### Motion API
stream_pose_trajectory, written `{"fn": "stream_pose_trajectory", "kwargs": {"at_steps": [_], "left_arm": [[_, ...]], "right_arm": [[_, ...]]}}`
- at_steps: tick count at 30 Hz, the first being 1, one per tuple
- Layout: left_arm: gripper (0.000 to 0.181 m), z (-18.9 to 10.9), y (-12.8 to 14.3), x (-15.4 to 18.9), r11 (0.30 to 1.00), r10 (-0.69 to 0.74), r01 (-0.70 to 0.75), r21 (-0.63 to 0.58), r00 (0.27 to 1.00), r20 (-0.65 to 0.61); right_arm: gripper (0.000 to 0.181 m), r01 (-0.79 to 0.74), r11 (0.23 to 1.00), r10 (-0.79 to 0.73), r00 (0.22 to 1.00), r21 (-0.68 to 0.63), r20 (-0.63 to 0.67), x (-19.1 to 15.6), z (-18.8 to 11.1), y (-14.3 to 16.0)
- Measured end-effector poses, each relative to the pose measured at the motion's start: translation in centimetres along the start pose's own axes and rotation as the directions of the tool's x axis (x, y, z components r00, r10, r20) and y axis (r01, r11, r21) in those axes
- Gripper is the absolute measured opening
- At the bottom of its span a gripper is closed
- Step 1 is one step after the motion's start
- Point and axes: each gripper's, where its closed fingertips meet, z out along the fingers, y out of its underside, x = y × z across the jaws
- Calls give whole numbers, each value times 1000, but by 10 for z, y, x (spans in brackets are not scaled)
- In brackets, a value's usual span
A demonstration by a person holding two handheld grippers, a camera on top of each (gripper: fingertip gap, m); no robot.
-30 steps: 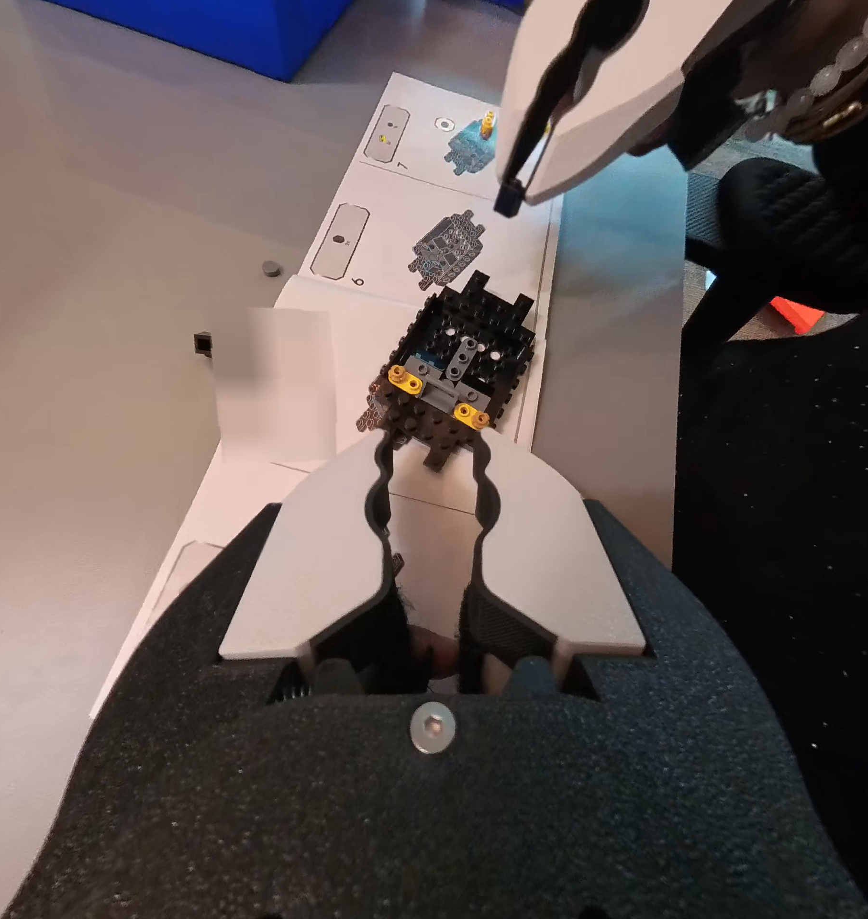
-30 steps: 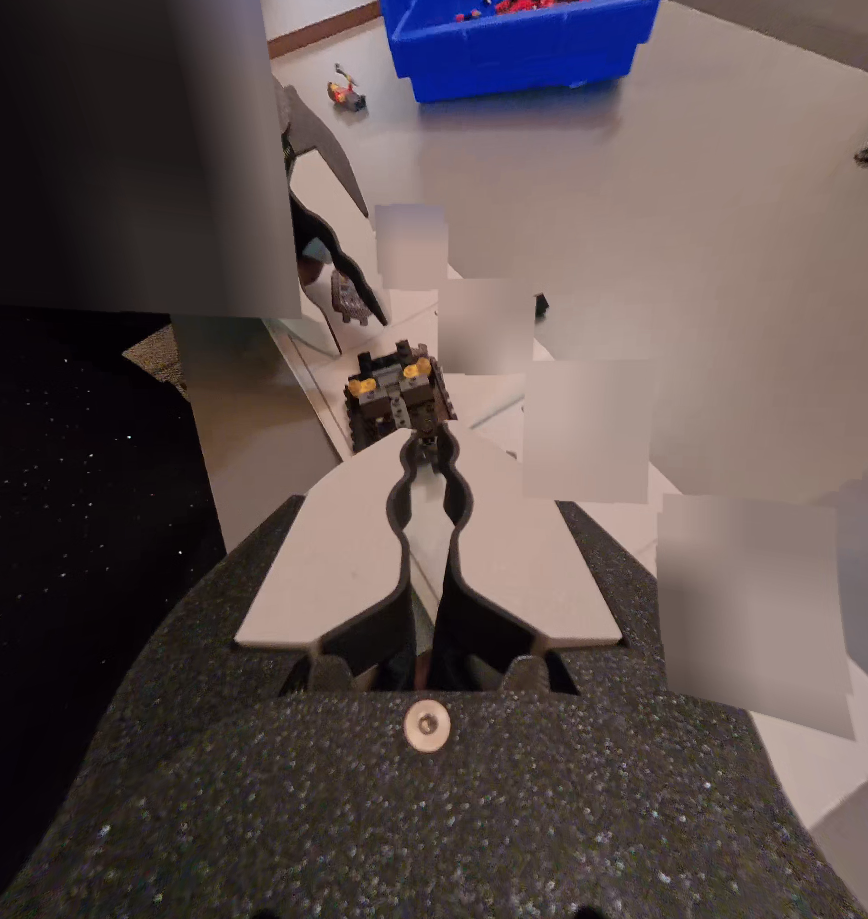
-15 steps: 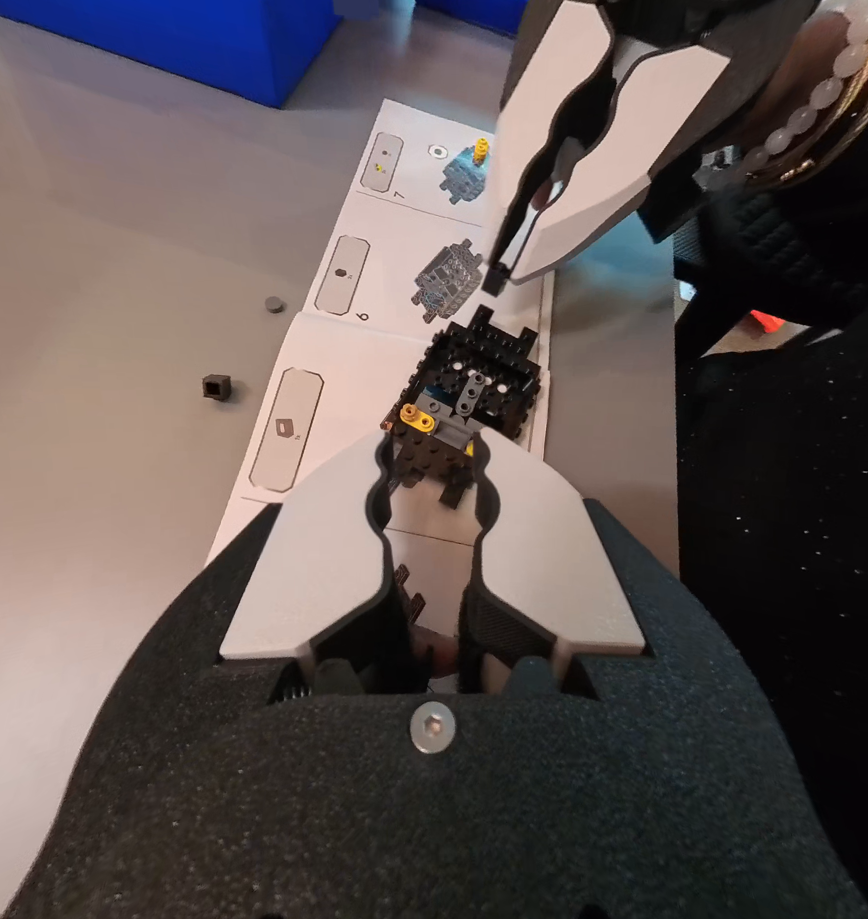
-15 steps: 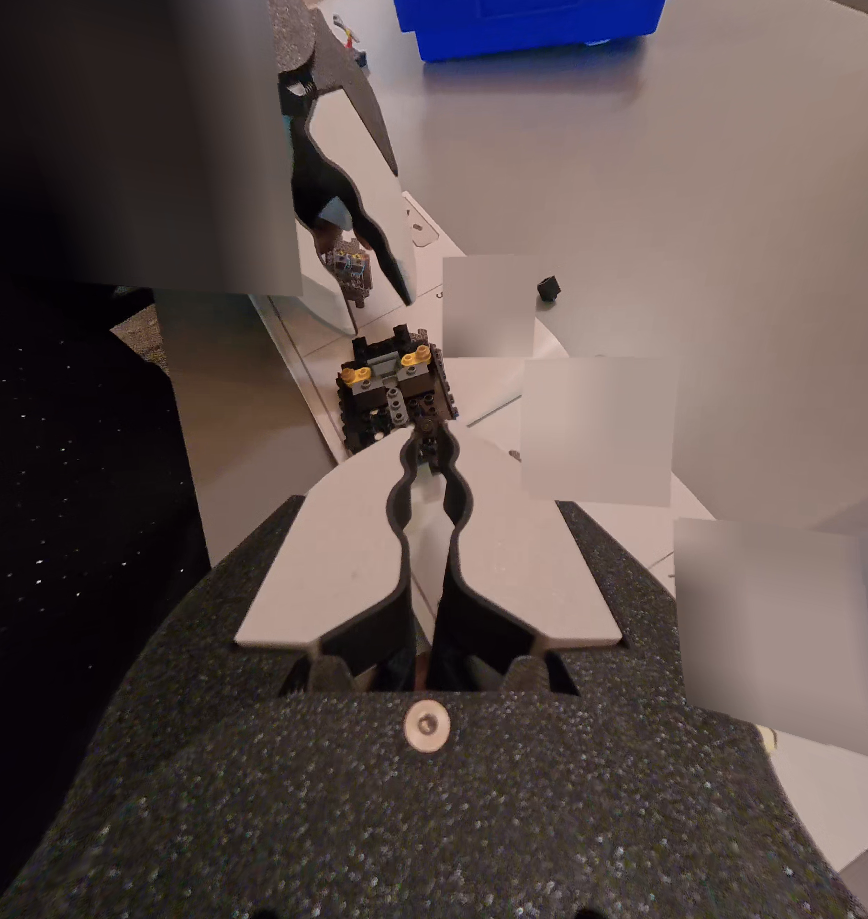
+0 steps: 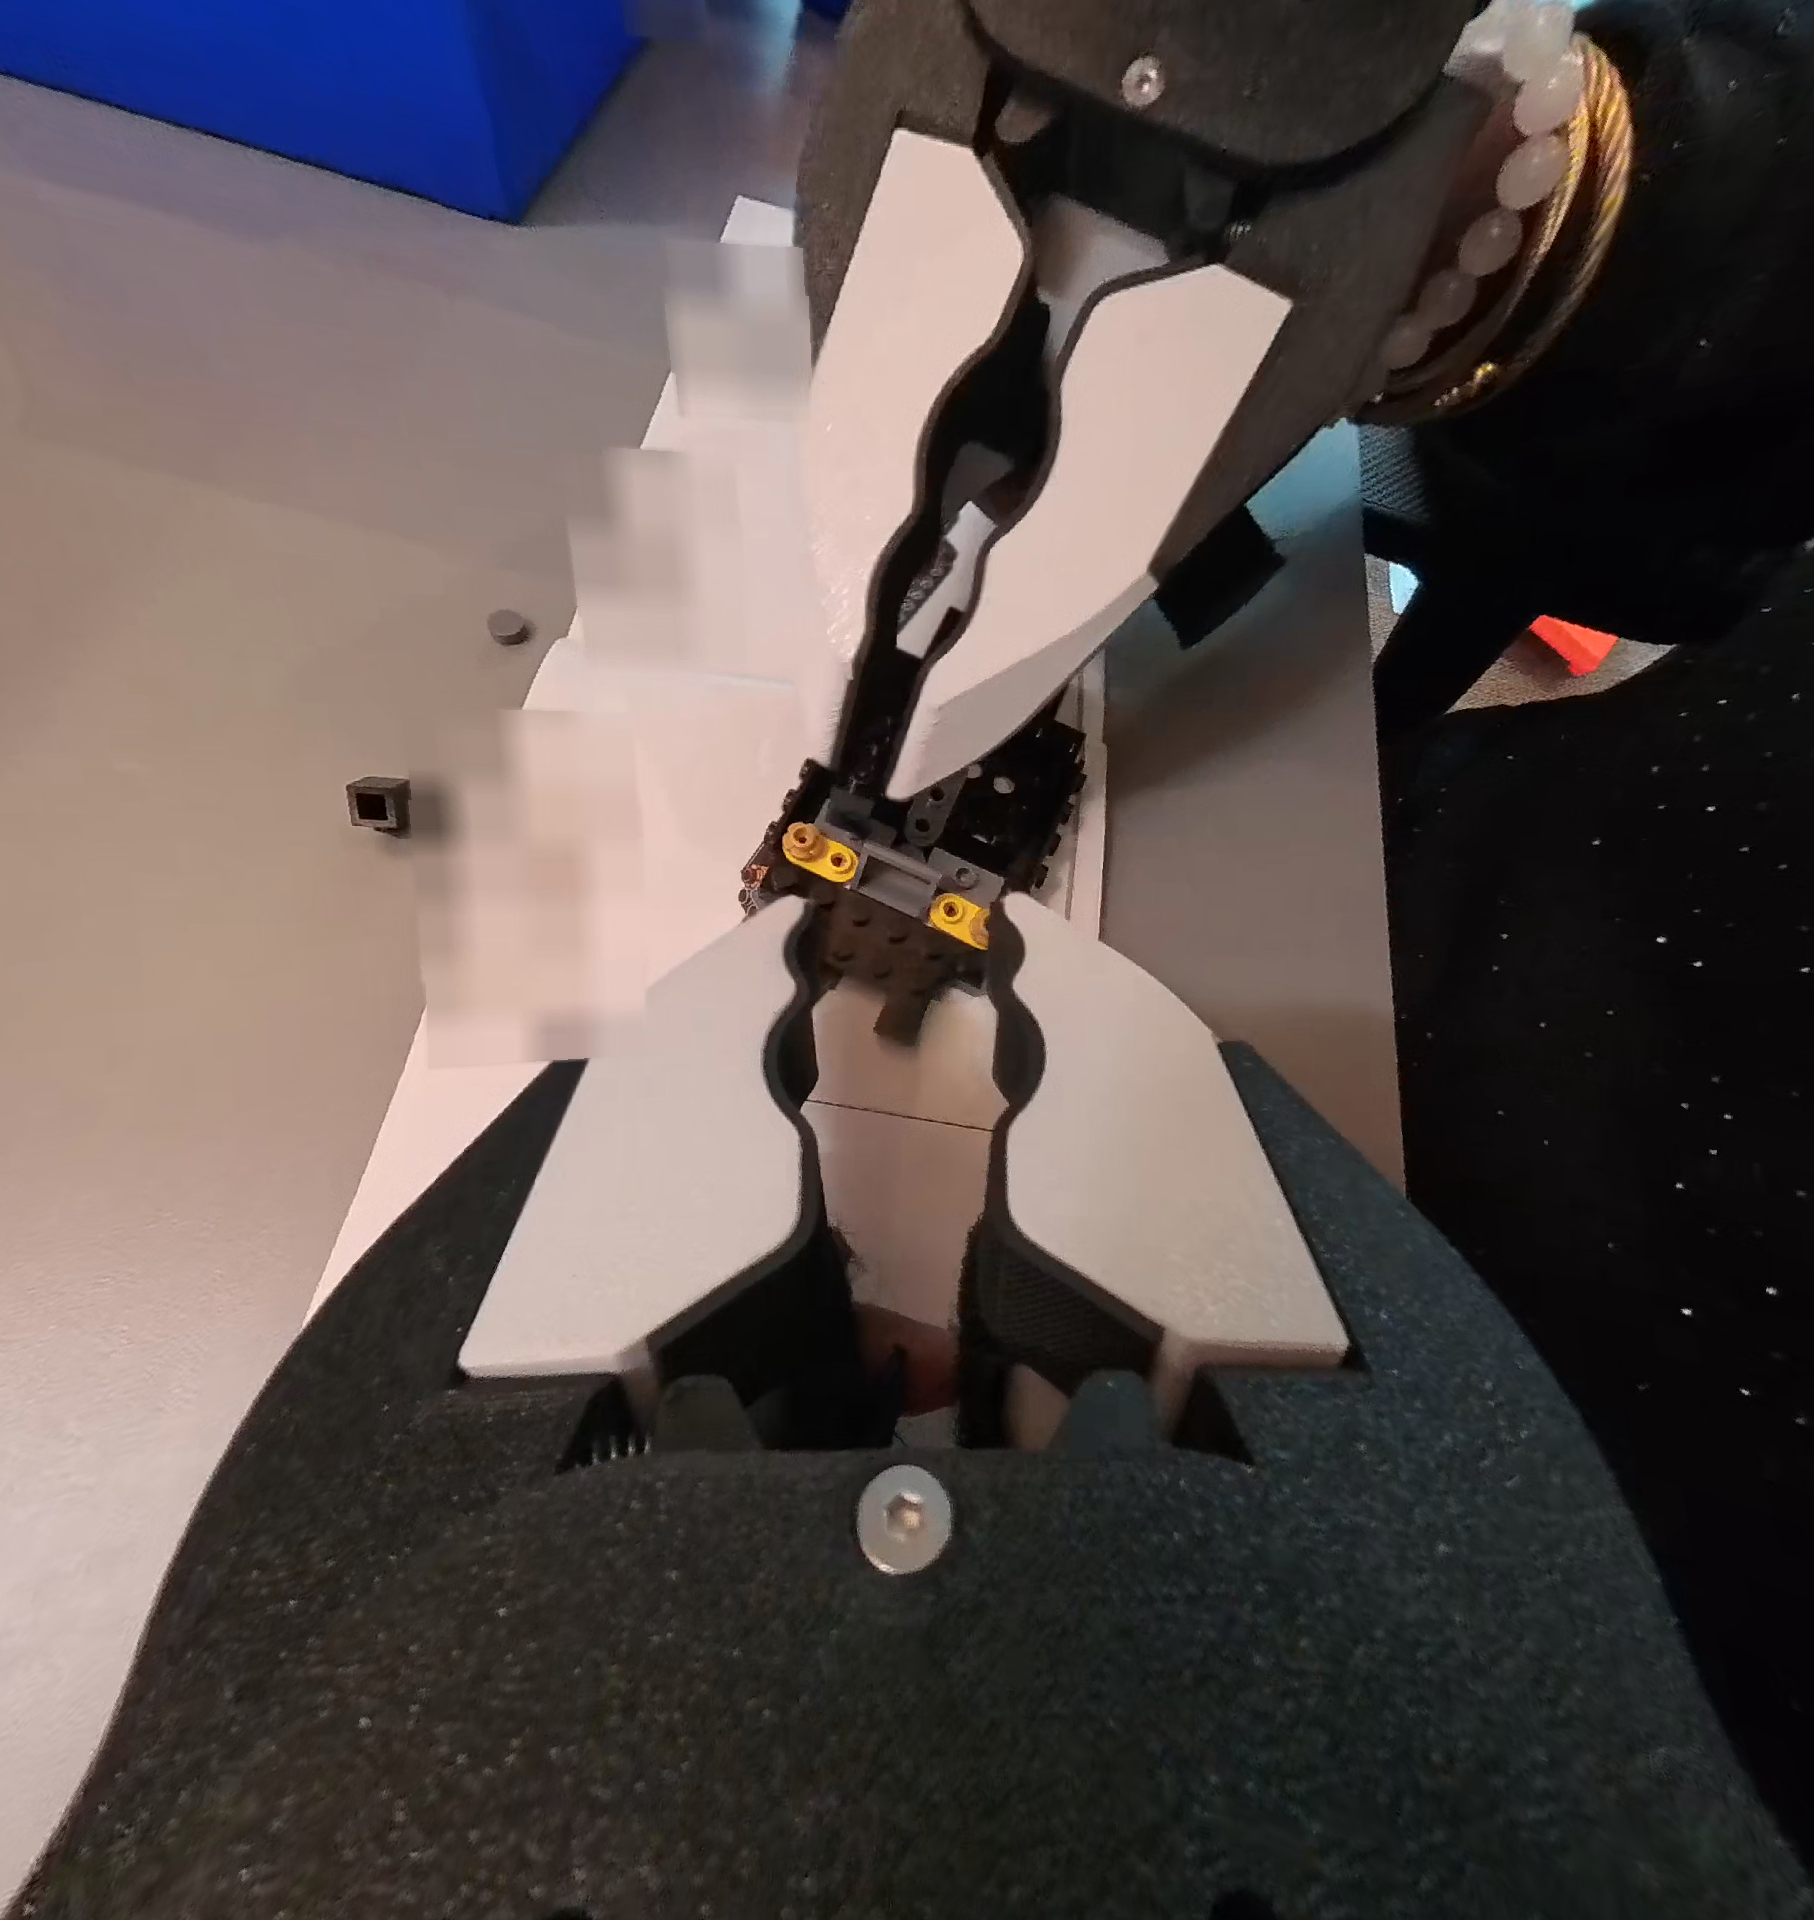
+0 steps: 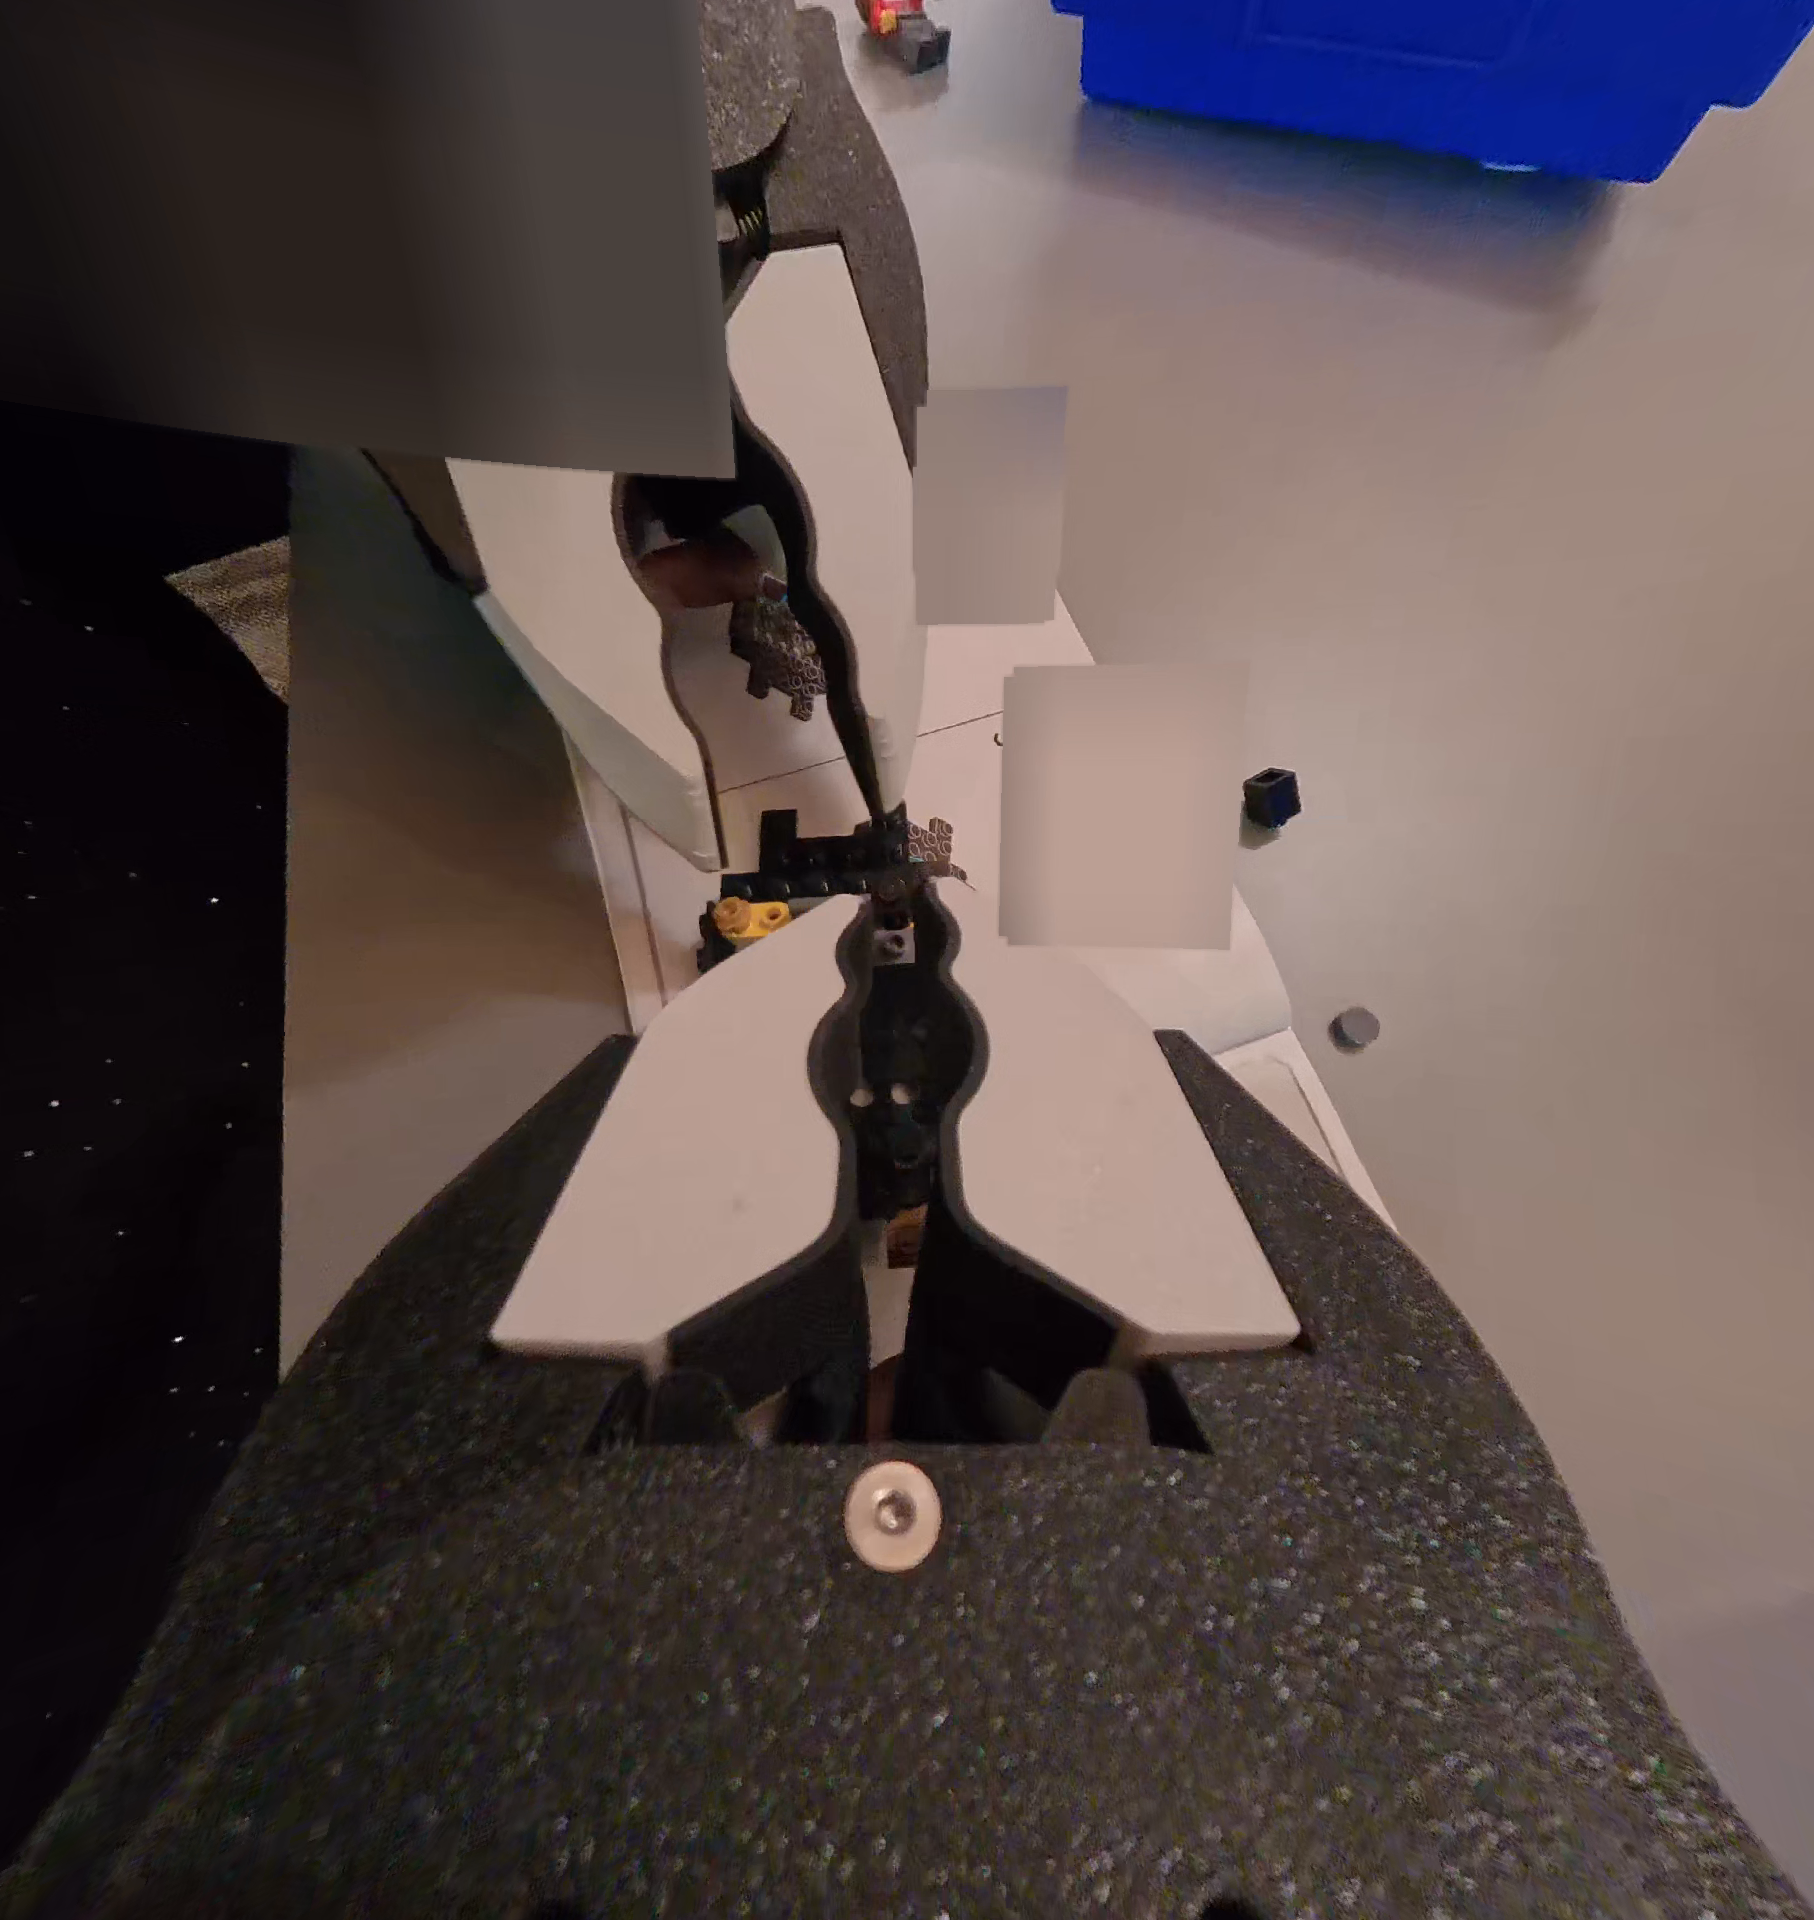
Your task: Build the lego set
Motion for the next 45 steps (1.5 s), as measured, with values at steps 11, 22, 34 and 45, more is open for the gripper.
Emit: {"fn": "stream_pose_trajectory", "kwargs": {"at_steps": [11,22,34,45], "left_arm": [[30,3,5,2,999,18,-18,-33,1000,-7],[30,6,9,4,998,22,-23,-64,1000,-18],[30,5,1,5,999,27,-28,-18,999,-25],[31,10,6,3,998,30,-31,-60,999,-13]], "right_arm": [[7,8,994,0,998,-112,70,0,7,5],[8,6,988,8,996,-156,91,-1,9,7],[9,-5,991,16,996,-137,82,2,5,3],[0,54,991,-37,991,-125,131,-1,5,1]]}}
